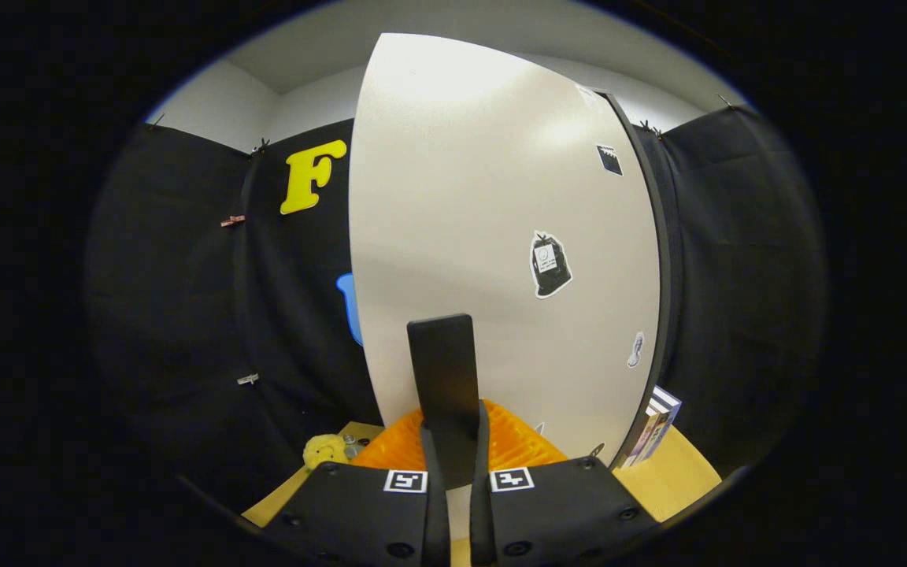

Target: Open the shoe cabinet door, grab the shoes and put them into the shoe cabinet, then close the shoe cabinet door.

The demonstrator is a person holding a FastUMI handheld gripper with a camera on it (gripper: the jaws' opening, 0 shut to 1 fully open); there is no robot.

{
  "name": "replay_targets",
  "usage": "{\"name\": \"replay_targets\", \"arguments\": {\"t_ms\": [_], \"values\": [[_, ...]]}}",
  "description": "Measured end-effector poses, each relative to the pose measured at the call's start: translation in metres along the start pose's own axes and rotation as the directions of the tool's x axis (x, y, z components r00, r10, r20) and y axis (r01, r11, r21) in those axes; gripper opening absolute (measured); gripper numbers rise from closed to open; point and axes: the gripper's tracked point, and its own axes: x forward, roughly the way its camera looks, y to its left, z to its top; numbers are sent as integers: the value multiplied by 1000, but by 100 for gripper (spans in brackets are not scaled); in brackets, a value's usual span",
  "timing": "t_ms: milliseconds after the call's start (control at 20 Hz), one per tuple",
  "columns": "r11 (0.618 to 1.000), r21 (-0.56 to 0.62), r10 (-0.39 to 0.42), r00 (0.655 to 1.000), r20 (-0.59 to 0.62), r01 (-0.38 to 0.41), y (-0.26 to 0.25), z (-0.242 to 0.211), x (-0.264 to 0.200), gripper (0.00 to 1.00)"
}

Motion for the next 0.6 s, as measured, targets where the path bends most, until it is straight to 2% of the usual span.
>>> {"name": "replay_targets", "arguments": {"t_ms": [600], "values": [[999,11,-33,999,-1,33,-63,5,-72,13]]}}
